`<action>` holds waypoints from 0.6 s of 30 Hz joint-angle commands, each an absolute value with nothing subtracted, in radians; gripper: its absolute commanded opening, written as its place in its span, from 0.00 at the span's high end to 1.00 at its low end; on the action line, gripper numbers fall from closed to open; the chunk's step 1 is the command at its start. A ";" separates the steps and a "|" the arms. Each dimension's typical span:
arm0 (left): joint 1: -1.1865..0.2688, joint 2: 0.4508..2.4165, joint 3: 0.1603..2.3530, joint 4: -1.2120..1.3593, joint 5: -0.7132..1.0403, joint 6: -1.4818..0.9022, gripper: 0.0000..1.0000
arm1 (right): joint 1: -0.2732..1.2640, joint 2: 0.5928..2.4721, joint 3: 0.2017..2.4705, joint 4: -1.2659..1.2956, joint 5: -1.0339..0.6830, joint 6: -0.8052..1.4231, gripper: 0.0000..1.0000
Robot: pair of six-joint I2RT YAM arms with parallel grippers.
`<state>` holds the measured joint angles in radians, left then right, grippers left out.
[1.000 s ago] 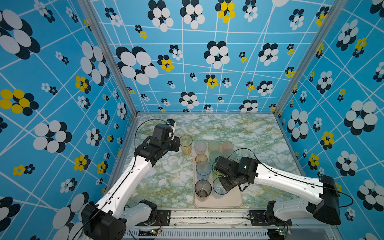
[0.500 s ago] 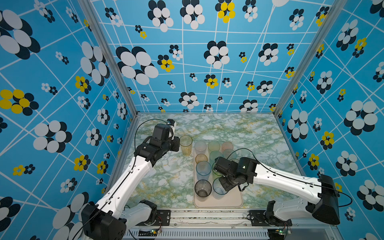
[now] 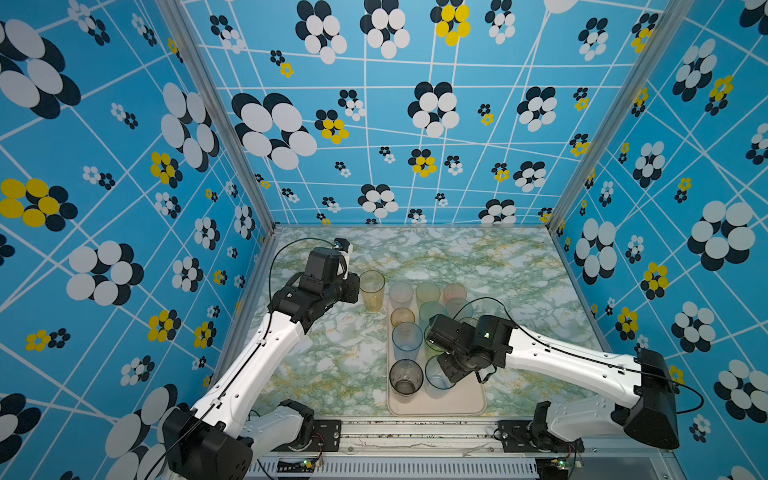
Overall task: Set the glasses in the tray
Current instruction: 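Lower the pale blue cup onto the tray beside the grey cup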
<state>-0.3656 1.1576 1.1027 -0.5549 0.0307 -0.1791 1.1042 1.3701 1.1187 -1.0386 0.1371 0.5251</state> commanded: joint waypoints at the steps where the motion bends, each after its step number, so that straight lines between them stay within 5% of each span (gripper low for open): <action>1: -0.357 1.157 1.134 -0.574 0.040 -0.175 0.67 | 1.110 1.366 1.109 -1.045 0.130 0.543 0.84; 18: -0.358 1.177 1.128 -0.586 0.021 -0.166 0.67 | 1.111 1.319 1.115 -1.064 0.136 0.548 0.81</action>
